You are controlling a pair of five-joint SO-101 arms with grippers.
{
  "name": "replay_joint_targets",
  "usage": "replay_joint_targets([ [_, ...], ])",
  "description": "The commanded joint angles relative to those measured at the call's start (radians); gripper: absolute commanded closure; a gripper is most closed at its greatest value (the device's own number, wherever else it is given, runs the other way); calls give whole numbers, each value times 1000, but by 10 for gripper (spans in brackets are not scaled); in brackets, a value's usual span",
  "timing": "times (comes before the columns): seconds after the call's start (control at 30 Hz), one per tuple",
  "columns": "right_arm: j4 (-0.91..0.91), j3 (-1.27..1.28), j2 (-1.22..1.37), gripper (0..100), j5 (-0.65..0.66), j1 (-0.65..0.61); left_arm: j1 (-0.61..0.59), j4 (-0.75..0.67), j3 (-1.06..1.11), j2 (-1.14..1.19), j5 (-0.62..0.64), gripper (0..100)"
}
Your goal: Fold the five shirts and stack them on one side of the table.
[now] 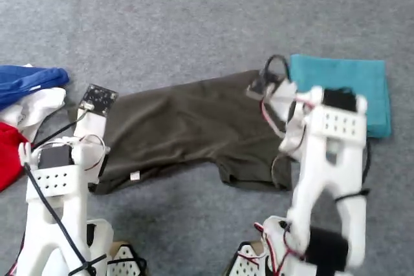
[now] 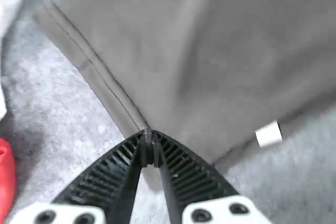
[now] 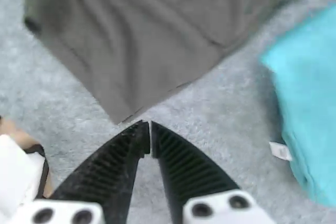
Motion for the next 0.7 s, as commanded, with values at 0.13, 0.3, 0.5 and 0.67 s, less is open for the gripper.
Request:
replay_joint_targets([
  [0.13, -43, 289, -219, 821, 124, -158, -8, -347, 148, -9, 259, 971],
  [0.3, -55, 392, -255, 819, 178, -259, -8, -399, 182, -8, 318, 971],
  [0.5, -186, 486, -265, 818, 215, -272, -8, -407, 183, -8, 315, 971],
  [0.67, -270, 544, -263, 818, 215, -275, -8, -407, 183, -8, 315, 971],
])
